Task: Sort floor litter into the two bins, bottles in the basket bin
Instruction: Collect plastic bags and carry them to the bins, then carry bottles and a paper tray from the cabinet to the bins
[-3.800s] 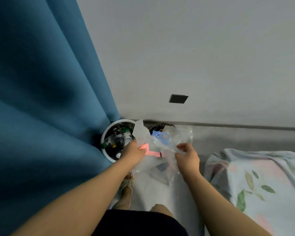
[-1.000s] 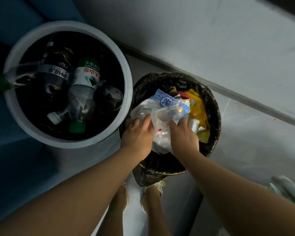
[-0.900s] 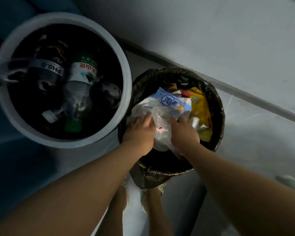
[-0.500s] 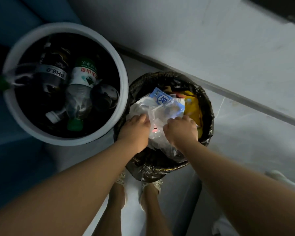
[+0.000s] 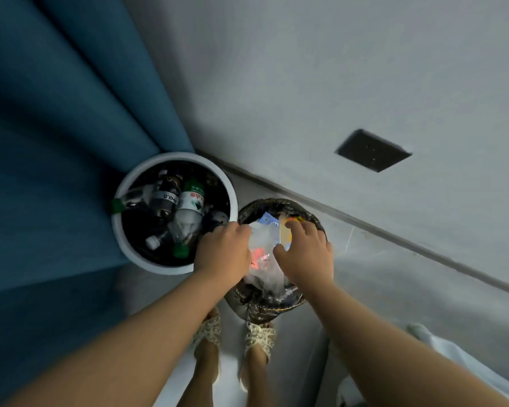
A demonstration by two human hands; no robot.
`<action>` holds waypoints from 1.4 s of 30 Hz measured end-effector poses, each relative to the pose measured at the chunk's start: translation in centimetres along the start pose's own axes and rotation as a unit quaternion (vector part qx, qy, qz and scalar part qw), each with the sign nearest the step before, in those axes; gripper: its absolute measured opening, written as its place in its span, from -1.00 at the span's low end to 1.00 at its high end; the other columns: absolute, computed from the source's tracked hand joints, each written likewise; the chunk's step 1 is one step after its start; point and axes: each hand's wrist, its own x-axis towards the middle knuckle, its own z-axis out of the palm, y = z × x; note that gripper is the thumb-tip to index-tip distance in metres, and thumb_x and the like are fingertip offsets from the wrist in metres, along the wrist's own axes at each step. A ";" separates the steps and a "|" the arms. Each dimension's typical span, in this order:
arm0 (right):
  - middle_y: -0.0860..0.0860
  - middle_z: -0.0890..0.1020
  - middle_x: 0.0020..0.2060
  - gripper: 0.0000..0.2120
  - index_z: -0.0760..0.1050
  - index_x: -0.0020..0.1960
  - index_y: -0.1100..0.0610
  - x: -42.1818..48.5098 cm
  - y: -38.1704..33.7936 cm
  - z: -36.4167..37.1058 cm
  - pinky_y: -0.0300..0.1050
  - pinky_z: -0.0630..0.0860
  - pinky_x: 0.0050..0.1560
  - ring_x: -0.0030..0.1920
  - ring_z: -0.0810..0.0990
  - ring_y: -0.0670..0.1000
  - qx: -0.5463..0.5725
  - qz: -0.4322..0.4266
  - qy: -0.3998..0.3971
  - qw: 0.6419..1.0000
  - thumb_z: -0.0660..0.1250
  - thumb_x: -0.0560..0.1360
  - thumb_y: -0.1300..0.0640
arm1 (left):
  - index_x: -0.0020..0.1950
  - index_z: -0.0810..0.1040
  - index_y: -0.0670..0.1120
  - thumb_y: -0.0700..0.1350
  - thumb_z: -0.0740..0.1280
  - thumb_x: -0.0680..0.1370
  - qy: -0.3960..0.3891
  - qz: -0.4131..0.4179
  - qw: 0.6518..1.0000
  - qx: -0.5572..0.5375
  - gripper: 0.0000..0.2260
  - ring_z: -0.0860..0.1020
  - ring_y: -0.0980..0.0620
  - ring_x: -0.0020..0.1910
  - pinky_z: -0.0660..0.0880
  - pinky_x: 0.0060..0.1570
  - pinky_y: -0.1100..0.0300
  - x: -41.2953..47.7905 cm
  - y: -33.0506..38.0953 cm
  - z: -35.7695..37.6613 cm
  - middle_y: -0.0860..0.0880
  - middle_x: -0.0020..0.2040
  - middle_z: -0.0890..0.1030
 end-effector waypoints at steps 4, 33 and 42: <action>-0.01 0.32 0.39 -0.48 0.24 0.42 -0.01 -3.2 -2.8 -4.8 0.01 0.20 0.37 0.38 0.25 0.08 0.002 -0.028 0.019 0.999 0.20 0.47 0.01 | 0.26 0.37 -0.06 -0.11 0.13 0.56 0.049 -0.007 0.999 0.008 -0.73 0.47 -0.09 0.15 0.40 -0.02 0.08 -2.2 -0.5 -5.8 -0.05 0.18 0.48; -0.02 0.25 0.42 -0.48 0.22 0.42 -0.04 -28.2 -17.1 -19.1 0.00 0.16 0.38 0.41 0.20 0.10 -0.168 -0.505 -0.012 0.847 0.21 0.50 -0.07 | -0.08 0.65 -0.02 0.01 0.24 0.22 0.315 -0.412 0.854 -0.044 -0.64 0.63 -0.05 -0.32 0.52 -0.39 0.16 -34.1 1.1 -20.8 0.00 -0.19 0.66; -0.05 0.25 0.42 -0.49 0.24 0.40 -0.05 -42.5 -21.3 -8.4 -0.07 0.18 0.34 0.40 0.21 0.05 -0.246 -0.657 -0.086 0.708 0.21 0.48 -0.08 | 0.39 0.35 0.01 0.01 0.25 0.50 0.285 -0.620 0.717 -0.141 -0.55 0.47 -0.07 0.25 0.40 0.14 0.07 -50.7 0.8 -15.0 0.01 0.32 0.47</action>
